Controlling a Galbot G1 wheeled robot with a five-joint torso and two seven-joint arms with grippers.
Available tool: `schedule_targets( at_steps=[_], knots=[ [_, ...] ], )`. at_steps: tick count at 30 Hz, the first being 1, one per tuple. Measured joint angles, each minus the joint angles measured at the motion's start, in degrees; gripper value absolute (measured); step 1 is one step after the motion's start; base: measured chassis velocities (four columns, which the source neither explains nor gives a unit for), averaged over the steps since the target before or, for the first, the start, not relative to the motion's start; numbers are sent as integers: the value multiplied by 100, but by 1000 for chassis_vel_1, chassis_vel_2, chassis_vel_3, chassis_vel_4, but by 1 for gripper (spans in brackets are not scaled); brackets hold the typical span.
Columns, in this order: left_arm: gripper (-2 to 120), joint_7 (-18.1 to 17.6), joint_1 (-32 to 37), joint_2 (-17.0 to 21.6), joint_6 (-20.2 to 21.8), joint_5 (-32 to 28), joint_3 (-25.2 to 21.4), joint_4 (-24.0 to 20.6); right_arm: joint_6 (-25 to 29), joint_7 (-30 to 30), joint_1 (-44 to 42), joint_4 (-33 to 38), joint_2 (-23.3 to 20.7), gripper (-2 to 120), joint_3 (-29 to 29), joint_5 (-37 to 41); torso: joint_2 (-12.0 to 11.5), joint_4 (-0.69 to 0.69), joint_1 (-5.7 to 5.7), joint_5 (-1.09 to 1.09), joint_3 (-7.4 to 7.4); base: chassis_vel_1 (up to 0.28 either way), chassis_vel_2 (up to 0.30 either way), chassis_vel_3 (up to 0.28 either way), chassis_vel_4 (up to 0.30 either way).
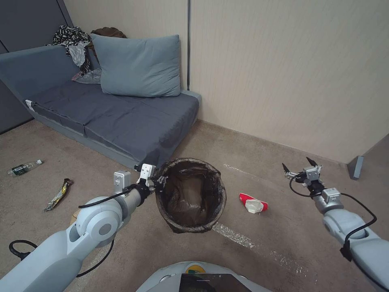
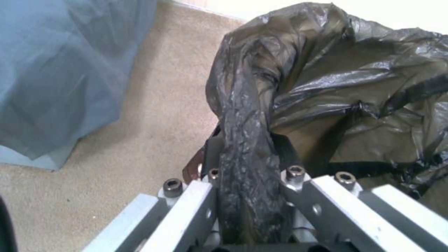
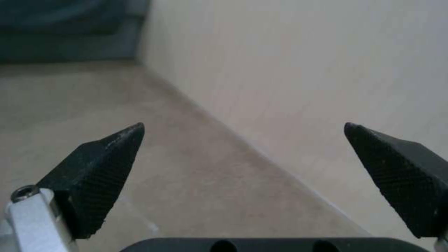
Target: Pick up the trash bin, then pick up the garbage from the floor and place it into the trash bin.
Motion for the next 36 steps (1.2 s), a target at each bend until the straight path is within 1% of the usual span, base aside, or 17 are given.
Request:
schedule_targets(
  at_steps=[1, 2, 4, 5, 6, 11, 15, 19, 27, 34, 36],
  knots=[
    [5, 5, -11, 5, -7, 5, 14, 4, 12, -237, 0, -37, -150, 100, -83, 114, 0, 1, 0, 0, 0, 0, 0, 0, 0],
    [5, 5, -11, 5, -7, 5, 14, 4, 12, -237, 0, -37, -150, 100, -83, 114, 0, 1, 0, 0, 0, 0, 0, 0, 0],
    [5, 12, -79, 24, -18, 9, 70, 20, 86, -684, 38, -143, -463, 100, -414, 337, 0, 1, 0, 1, 0, 0, 0, 0, 0],
    [5, 12, -79, 24, -18, 9, 70, 20, 86, -684, 38, -143, -463, 100, -414, 337, 0, 1, 0, 1, 0, 0, 0, 0, 0],
    [5, 16, -104, 37, -24, 13, 93, 29, 103, -899, 66, -175, -566, 100, -575, 429, 0, 0, 0, 1, 0, 0, 0, 0, 0],
    [5, 33, -171, 65, -40, 14, 141, 66, 141, -1177, 161, -259, -742, 100, -973, 522, 0, 1, 0, 0, 0, 0, 0, 0, 0],
    [5, 42, -200, 74, -50, 16, 162, 88, 153, -1249, 206, -310, -848, 100, -1188, 487, 0, 1, 0, 1, 0, 0, 0, 0, 0],
    [5, 76, -238, 78, -76, 64, 232, 126, 151, -1267, 268, -365, -1055, 100, -1584, 296, 0, 1, 0, 0, 0, 0, 0, 0, 0],
    [5, 104, -369, 77, -88, 73, 374, 157, 120, -1284, 291, -515, -1216, 100, -1847, 92, 0, 1, 0, 0, 0, 0, 0, 0, 0],
    [5, 141, -466, 75, -106, 59, 440, 202, 120, -1439, 425, -829, -1308, 100, -2086, -31, 0, 0, 0, -1, 0, 0, 0, 0, 0],
    [5, 154, -470, 72, -116, 61, 445, 224, 146, -1473, 695, -1005, -1309, 100, -2406, -70, 0, -1, 0, 0, 0, 0, 0, 0, 0]
  ],
)
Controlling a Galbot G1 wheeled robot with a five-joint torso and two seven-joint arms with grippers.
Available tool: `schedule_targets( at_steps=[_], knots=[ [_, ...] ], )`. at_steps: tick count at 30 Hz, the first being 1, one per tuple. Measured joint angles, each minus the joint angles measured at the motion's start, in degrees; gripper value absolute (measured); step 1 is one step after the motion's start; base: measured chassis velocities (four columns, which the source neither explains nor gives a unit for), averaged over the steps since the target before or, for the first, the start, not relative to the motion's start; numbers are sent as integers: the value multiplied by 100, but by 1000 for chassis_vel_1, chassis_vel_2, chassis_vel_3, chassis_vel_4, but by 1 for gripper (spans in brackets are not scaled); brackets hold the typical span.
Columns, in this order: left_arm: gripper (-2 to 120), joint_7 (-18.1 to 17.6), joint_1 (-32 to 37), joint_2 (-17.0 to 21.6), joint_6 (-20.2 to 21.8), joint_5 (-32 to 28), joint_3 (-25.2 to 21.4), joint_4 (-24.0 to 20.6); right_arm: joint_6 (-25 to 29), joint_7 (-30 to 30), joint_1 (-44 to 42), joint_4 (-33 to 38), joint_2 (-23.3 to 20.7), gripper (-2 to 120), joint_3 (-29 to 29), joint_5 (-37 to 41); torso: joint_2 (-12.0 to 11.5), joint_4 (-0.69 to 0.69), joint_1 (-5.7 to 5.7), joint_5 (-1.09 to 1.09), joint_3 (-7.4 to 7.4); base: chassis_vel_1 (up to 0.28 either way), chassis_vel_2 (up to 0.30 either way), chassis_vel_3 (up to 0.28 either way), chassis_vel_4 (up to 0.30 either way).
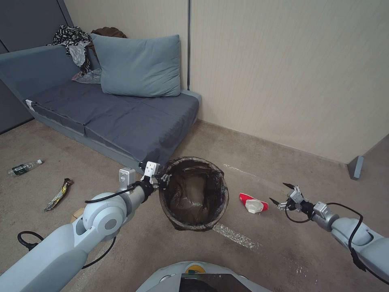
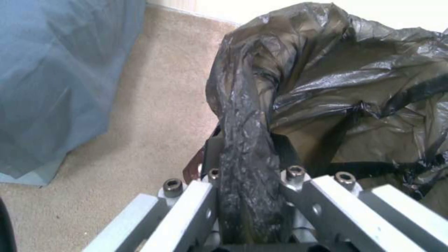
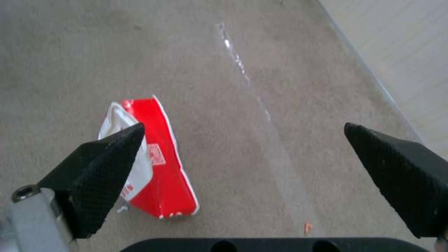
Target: Pick up the trash bin, then pick up the garbage from the floor and place it into the trash bin.
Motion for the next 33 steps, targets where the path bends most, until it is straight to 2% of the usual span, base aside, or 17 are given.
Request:
schedule_targets(
  at_steps=[4, 6, 13, 26, 33],
  knots=[
    [5, 8, 1, -11, -10, 6, 0, 12, 32, -8, 326, -192, 54, 100, -340, -45, 0, 2, 0, -3, 0, 0, 0, 0, 0],
    [5, 9, 1, -22, -16, 12, -1, 19, 69, -19, 704, -422, 180, 100, -682, -76, 0, 2, 0, 1, 0, 0, 0, 0, 0],
    [5, 9, 12, -27, -20, 37, -16, 20, 129, -24, 1270, -887, 484, 100, -1286, -170, 0, 2, 0, 1, 0, 0, 0, 0, 0],
    [5, 2, 83, -32, -37, 88, -56, 2, 291, -122, 1897, -1851, 1215, 100, -1831, -449, 0, 1, 0, 0, 0, 0, 0, 0, 0],
    [5, 5, 57, -43, -61, 94, -59, 16, 307, -123, 2053, -2108, 1498, 100, -1991, -553, 0, 1, 0, -1, 0, 0, 0, 0, 0]
  ],
)
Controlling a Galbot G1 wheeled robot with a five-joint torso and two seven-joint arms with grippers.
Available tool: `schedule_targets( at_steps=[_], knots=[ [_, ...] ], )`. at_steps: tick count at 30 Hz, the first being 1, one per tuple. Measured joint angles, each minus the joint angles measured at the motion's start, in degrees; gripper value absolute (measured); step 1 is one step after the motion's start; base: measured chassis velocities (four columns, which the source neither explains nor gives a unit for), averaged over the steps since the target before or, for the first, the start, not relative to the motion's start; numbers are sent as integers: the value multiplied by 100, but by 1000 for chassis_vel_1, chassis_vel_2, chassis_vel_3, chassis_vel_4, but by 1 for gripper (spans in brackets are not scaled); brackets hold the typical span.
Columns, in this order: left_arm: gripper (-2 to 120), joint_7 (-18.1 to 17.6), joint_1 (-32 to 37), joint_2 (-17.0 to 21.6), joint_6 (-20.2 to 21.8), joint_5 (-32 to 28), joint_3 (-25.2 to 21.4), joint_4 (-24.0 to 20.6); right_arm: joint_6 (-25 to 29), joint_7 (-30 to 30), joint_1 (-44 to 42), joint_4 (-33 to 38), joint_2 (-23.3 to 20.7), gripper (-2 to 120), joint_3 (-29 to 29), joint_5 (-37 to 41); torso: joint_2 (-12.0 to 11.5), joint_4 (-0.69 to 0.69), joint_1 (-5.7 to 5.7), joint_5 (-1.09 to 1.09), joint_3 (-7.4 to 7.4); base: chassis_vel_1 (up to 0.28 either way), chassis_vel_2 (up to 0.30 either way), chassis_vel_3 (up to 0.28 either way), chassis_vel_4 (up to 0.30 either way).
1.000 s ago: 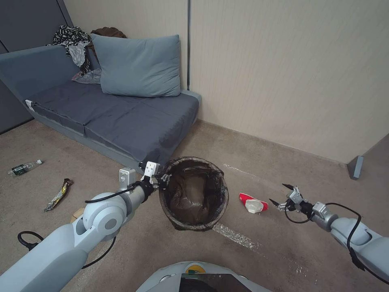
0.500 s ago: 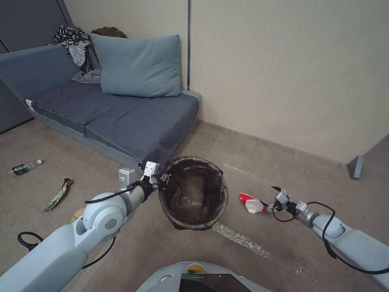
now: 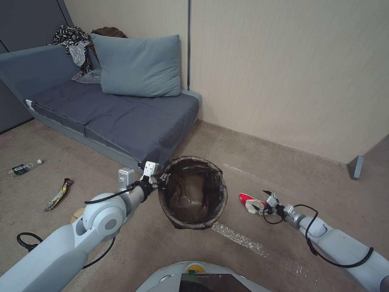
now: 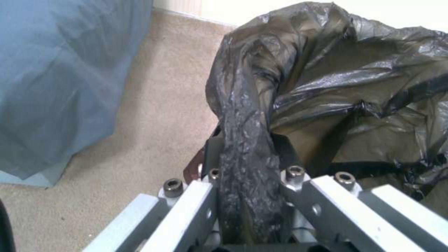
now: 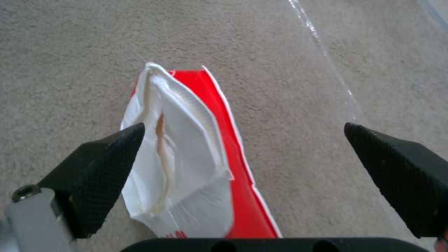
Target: Pick up the trash bin, then pick up the garbage from the floor and place it into the trash bin.
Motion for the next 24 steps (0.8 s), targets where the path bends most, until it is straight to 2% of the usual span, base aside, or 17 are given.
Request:
schedule_targets(
  at_steps=[9, 24],
  knots=[
    [5, 2, -5, -6, -13, -7, -4, 0, 89, -62, 170, -354, 331, 100, -83, -65, 0, 0, 0, 0, 0, 0, 0, 0, 0],
    [5, 5, -33, 49, -34, -40, -12, -2, 353, -255, 244, -812, 609, 100, -50, -105, 0, 0, 0, 1, 0, 0, 0, 0, 0]
  ],
)
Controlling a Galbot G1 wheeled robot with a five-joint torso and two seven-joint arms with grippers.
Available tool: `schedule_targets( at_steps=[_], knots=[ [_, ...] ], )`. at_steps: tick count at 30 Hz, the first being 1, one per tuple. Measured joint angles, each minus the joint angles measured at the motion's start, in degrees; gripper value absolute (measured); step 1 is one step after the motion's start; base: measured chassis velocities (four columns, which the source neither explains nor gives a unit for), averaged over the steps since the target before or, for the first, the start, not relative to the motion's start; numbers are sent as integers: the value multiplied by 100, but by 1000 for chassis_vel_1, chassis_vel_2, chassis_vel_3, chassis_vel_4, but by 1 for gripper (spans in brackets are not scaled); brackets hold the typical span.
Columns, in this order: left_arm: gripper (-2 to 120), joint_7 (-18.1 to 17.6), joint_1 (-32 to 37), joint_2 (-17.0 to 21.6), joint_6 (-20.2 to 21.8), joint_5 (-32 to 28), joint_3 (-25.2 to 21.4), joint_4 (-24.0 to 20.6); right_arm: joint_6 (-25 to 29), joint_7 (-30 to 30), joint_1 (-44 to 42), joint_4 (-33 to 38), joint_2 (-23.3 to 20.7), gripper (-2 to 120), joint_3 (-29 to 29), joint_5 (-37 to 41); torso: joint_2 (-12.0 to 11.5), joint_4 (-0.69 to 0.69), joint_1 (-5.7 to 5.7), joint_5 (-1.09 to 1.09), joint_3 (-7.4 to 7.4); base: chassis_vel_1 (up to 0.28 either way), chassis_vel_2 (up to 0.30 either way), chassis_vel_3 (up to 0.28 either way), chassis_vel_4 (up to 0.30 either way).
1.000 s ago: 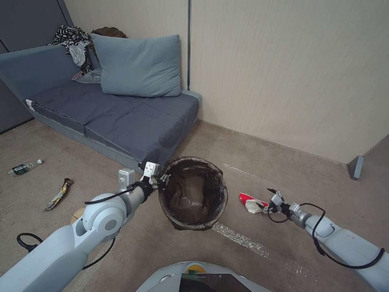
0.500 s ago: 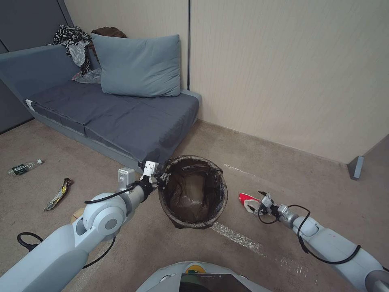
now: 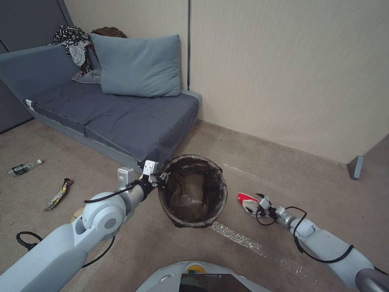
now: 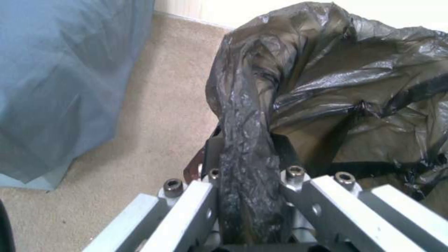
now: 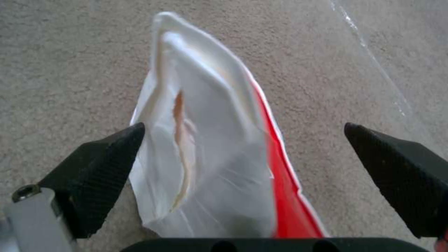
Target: Pick up the trash bin, then pick up the garbage from the floor and place it into the trash bin.
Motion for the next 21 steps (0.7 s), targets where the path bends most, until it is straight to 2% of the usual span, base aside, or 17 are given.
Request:
schedule_targets(
  at_steps=[3, 5, 6, 9, 10, 13, 14, 15, 17, 20, 21],
  knots=[
    [5, 0, -2, 19, -3, -4, 0, -1, 47, -10, -2, -19, 30, 100, 21, -5, 0, 0, 0, 0, 0, 0, 0, 0, 0],
    [5, 0, -11, 31, -10, -7, 2, -1, 88, -13, -29, -2, 59, 91, 41, -30, 0, 0, 0, 0, 0, 0, 0, 0, 0],
    [5, 0, -11, 31, -10, -7, 2, -1, 88, -13, -29, -2, 59, 91, 41, -30, 0, 0, 0, 0, 0, 0, 0, 0, 0],
    [5, 0, -40, 33, -14, -16, 15, 3, 119, -38, -49, 26, 89, 77, 46, -61, 0, 0, 0, -1, 0, 0, 0, 0, 0],
    [5, 0, -40, 33, -14, -16, 15, 3, 119, -38, -49, 26, 89, 77, 46, -61, 0, 0, 0, -1, 0, 0, 0, 0, 0],
    [5, 1, -60, 32, -18, -26, 18, 11, 136, -68, -43, 3, 121, 63, 48, -70, 0, 0, 0, 0, 0, 0, 0, 0, 0],
    [5, 1, -60, 32, -18, -26, 18, 11, 136, -68, -43, 3, 121, 63, 48, -70, 0, 0, 0, 0, 0, 0, 0, 0, 0],
    [5, 0, -61, 32, -20, -29, 18, 12, 147, -87, -43, -11, 133, 56, 55, -71, 0, 0, 0, 0, 0, 0, 0, 0, 0],
    [5, 1, -60, 32, -21, -32, 18, 12, 154, -91, -43, -19, 138, 52, 57, -72, 0, 0, 0, 0, 0, 0, 0, 0, 0],
    [5, 2, -66, 36, -23, -45, 19, 12, 169, -111, -75, -27, 159, 36, 74, -88, 0, 0, 0, 0, 0, 0, 0, 0, 0],
    [5, 2, -66, 36, -23, -45, 19, 12, 169, -111, -75, -27, 159, 36, 74, -88, 0, 0, 0, 0, 0, 0, 0, 0, 0]
  ],
)
